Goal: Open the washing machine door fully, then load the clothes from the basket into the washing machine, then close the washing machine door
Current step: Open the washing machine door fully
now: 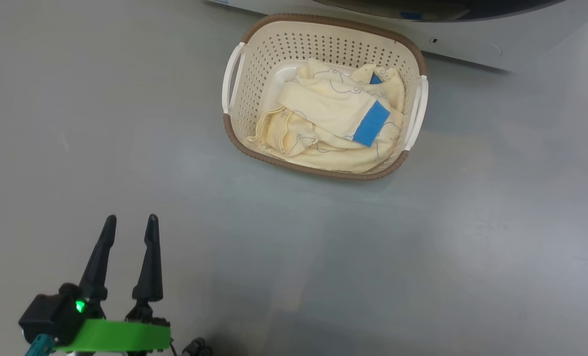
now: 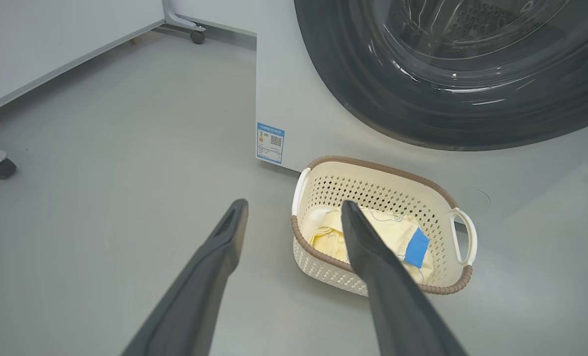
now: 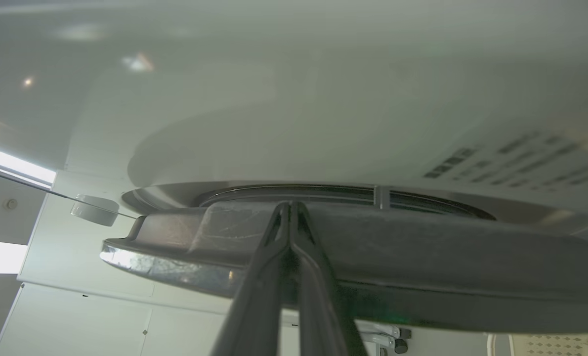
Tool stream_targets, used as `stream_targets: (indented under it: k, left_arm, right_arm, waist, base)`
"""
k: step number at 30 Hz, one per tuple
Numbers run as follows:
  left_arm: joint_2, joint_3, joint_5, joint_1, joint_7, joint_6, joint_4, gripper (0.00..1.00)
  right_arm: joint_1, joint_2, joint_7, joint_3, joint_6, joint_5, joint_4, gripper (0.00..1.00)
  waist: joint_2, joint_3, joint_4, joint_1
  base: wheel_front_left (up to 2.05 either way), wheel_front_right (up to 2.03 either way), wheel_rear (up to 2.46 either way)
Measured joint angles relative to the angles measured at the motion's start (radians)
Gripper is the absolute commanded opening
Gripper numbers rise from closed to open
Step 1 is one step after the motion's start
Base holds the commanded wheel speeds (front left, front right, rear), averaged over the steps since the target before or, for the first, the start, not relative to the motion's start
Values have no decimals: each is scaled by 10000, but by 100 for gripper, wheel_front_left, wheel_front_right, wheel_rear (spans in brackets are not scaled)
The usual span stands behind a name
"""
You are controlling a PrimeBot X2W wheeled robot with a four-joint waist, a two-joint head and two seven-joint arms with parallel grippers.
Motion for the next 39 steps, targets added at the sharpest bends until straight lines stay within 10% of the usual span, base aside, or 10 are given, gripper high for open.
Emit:
stream_targets:
  k: [39]
  left_arm:
    - [-2, 38, -428, -450, 0, 54, 136, 100]
  right_arm:
    - [40, 199, -54, 1398, -2, -2, -370, 0]
  waist:
    - [0, -423, -460, 0]
  base:
    - [0, 0, 0]
